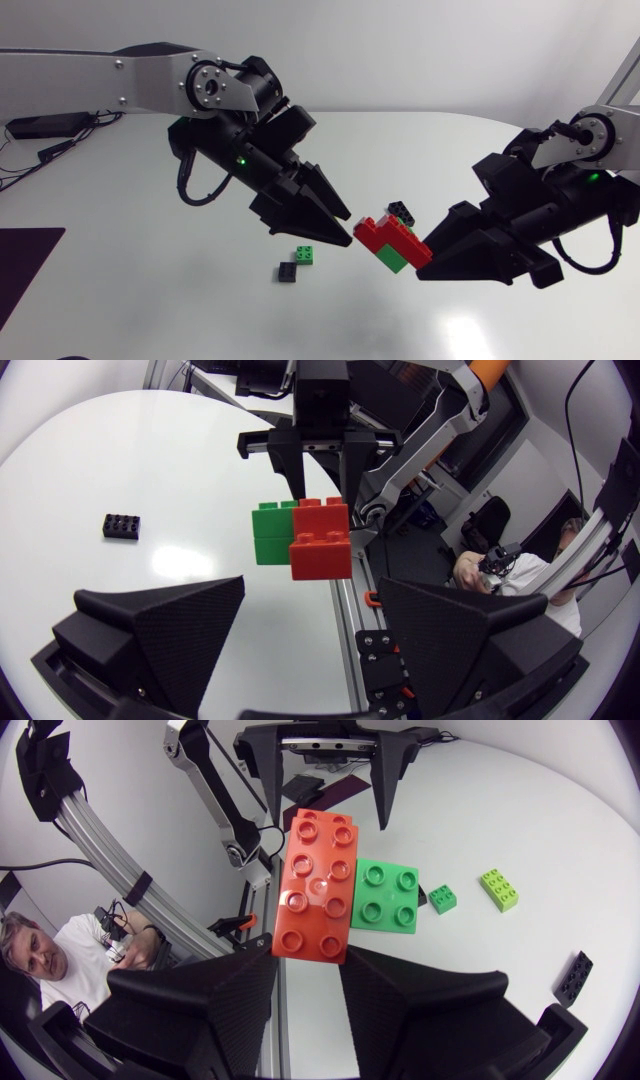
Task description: Separate the duplo bricks
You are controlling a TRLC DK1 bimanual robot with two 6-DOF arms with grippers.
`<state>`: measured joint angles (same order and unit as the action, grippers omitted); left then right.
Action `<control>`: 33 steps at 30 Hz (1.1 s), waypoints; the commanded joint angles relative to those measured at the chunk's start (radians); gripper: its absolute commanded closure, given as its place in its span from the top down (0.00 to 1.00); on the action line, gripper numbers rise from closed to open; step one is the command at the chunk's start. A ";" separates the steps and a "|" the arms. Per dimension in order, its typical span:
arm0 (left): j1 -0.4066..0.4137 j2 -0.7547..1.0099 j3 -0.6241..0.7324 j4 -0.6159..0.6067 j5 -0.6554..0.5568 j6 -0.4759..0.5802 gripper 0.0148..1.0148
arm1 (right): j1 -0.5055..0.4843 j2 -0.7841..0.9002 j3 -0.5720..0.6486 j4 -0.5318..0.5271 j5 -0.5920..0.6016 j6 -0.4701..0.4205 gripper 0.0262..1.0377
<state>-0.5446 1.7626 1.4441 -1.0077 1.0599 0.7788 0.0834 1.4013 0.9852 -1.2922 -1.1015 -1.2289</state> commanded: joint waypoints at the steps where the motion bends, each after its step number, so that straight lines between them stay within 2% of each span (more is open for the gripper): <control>1: -0.005 0.005 0.030 -0.015 0.025 0.036 0.90 | -0.007 0.030 0.021 -0.027 -0.020 -0.053 0.40; 10: -0.035 0.006 0.030 -0.023 0.035 0.036 0.90 | -0.007 0.051 0.050 -0.038 -0.029 -0.060 0.40; 22: -0.046 0.005 0.039 -0.023 0.035 0.033 0.89 | 0.047 0.070 0.053 -0.013 -0.040 -0.029 0.40; 28: -0.046 0.009 0.038 -0.023 0.035 0.039 0.77 | 0.049 0.070 0.036 0.008 -0.038 -0.017 0.40; 33: -0.049 0.012 0.035 -0.023 0.035 0.043 0.72 | 0.055 0.070 0.026 0.028 -0.037 -0.004 0.40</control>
<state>-0.5846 1.7626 1.4471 -1.0176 1.0748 0.7933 0.1268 1.4525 1.0336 -1.2690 -1.1271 -1.2346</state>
